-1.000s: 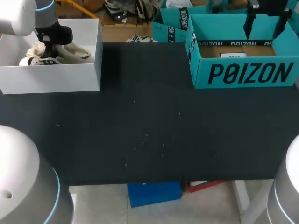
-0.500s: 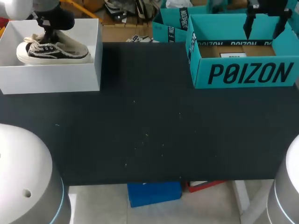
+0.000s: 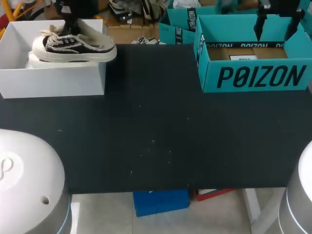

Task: Take the shoe out of the shoebox, open the shoe tongue, remove and reinsert the insole, then place the shoe into the shoebox

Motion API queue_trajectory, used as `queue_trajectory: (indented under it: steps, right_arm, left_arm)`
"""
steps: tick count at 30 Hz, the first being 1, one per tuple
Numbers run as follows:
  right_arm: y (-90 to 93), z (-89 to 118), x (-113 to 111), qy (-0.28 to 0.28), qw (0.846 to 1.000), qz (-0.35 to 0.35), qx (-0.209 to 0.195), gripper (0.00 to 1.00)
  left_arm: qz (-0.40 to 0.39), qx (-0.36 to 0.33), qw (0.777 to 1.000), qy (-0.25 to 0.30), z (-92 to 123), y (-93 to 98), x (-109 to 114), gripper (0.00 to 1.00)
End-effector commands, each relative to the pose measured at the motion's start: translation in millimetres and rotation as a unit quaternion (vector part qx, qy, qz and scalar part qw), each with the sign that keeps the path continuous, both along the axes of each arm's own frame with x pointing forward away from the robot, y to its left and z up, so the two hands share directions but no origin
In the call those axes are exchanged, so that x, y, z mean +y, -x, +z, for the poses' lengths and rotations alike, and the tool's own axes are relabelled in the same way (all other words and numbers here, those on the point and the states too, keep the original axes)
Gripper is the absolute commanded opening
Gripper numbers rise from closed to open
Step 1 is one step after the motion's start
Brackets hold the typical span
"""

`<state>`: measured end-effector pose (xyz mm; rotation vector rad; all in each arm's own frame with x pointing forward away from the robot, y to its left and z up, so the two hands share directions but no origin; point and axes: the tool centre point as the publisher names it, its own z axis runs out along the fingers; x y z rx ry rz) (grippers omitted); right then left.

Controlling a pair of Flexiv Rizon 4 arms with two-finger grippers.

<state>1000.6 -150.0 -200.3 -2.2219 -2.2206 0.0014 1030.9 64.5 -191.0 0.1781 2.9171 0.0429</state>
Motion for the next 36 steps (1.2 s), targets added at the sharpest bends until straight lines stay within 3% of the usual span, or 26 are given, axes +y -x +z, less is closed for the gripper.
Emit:
queue_trajectory:
  steps: [1, 7, 17, 25, 36]
  right_arm:
    - [-0.1, 0.2, 0.1, 0.000, 1.000, 0.000, 0.000, 1.00]
    - [-0.1, 0.2, 0.1, 0.000, 1.000, 0.000, 0.000, 1.00]
    - [-0.1, 0.2, 0.1, 0.000, 1.000, 0.000, 0.000, 1.00]
    - [-0.1, 0.2, 0.1, 0.000, 1.000, 0.000, 0.000, 1.00]
    - [-0.1, 0.2, 0.1, 0.000, 1.000, 0.000, 0.000, 1.00]
  left_arm:
    - [0.000, -0.012, 1.000, -0.023, 29.8, 45.1, -38.1, 0.00]
    - [-0.001, 0.007, 1.000, -0.023, 9.8, 73.5, -92.5, 0.00]
    - [-0.011, 0.047, 0.998, -0.029, -53.5, 99.7, -162.7, 0.00]
    - [-0.017, 0.064, 0.998, -0.023, -99.7, 102.1, -188.7, 0.00]
    - [0.004, 0.078, 0.997, -0.019, -159.1, 112.3, -204.3, 0.00]
